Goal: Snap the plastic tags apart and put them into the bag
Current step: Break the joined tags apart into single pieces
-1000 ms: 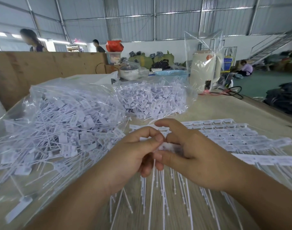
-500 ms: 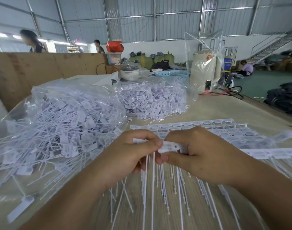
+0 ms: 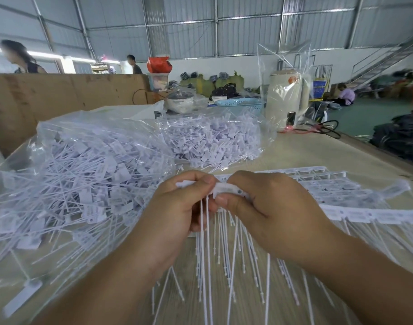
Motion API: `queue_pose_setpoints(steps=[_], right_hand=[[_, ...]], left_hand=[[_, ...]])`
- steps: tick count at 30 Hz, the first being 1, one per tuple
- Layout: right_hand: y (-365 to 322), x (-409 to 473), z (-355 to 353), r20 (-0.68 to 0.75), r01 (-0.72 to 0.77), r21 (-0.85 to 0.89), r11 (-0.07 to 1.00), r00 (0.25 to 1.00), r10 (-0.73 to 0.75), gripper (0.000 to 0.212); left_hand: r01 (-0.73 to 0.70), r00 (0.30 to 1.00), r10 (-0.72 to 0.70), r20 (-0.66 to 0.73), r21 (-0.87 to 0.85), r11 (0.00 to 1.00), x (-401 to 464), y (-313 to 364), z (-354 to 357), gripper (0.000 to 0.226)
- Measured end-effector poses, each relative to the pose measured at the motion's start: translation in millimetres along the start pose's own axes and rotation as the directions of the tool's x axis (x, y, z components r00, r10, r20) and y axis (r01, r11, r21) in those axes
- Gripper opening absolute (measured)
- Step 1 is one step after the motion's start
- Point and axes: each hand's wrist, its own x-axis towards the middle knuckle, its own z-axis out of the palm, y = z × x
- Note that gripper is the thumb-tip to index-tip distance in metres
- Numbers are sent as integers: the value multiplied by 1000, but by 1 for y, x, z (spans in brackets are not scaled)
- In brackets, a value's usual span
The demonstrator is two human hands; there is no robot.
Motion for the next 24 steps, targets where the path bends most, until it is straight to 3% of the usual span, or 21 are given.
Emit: queue_pose_setpoints(steps=[4, 10, 14, 17, 20, 24], right_hand=[[-6, -1, 6, -48, 5, -59, 998, 999, -8, 32], [7, 6, -9, -370, -82, 28, 996, 925, 87, 38], [20, 6, -13, -411, -87, 118, 989, 902, 128, 39], [18, 3, -6, -276, -59, 182, 982, 955, 109, 38], [13, -1, 1, -27, -7, 172, 985, 1000, 12, 30], [8, -3, 9, 153, 80, 193, 978, 982, -110, 29]], left_hand=[[24, 998, -29, -58, -87, 996, -1, -1, 4, 14], [163, 963, -225, -150, -344, 925, 6, 5, -11, 23], [132, 963, -196, -187, -307, 943, 12, 10, -23, 21], [87, 989, -102, -109, -137, 987, 10, 10, -23, 23], [55, 994, -61, 89, 68, 996, 3, 6, -16, 17], [90, 978, -109, 178, 108, 990, -3, -4, -2, 34]])
